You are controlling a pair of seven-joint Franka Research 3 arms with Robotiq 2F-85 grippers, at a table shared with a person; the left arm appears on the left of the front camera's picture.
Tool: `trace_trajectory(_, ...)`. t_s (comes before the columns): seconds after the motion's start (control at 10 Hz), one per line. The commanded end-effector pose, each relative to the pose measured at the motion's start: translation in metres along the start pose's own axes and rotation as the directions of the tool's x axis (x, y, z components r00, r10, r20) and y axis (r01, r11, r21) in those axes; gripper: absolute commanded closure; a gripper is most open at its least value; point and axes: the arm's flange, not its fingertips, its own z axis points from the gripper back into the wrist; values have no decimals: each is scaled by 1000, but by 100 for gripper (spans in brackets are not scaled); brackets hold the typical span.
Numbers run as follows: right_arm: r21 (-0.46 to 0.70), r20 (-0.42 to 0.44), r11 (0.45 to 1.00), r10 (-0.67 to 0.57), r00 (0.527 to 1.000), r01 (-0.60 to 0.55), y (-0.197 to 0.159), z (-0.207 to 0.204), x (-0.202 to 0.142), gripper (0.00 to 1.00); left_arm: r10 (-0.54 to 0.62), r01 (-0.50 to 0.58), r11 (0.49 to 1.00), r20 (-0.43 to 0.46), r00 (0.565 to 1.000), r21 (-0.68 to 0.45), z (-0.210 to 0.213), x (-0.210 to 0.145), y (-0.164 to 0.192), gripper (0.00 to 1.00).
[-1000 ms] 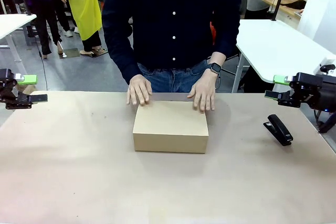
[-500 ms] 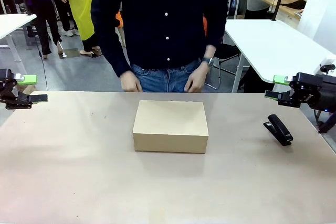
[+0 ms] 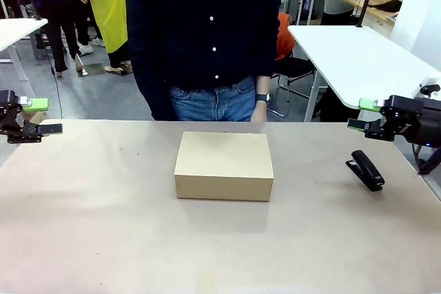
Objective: Pack the items into the box.
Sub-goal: Close the Mailer Box.
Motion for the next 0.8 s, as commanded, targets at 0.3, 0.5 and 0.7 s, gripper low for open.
trace_trajectory(0.3,9,3,1000,5,1000,-5,2,-1,1,0,-22,22,1000,3,1000,4,2,1,-2,0)
trace_trajectory(0.5,9,3,1000,5,1000,-5,2,-1,1,0,-22,22,1000,3,1000,4,2,1,-2,0)
trace_trajectory(0.7,9,3,1000,5,1000,-5,2,-1,1,0,-22,22,1000,3,1000,4,2,1,-2,0)
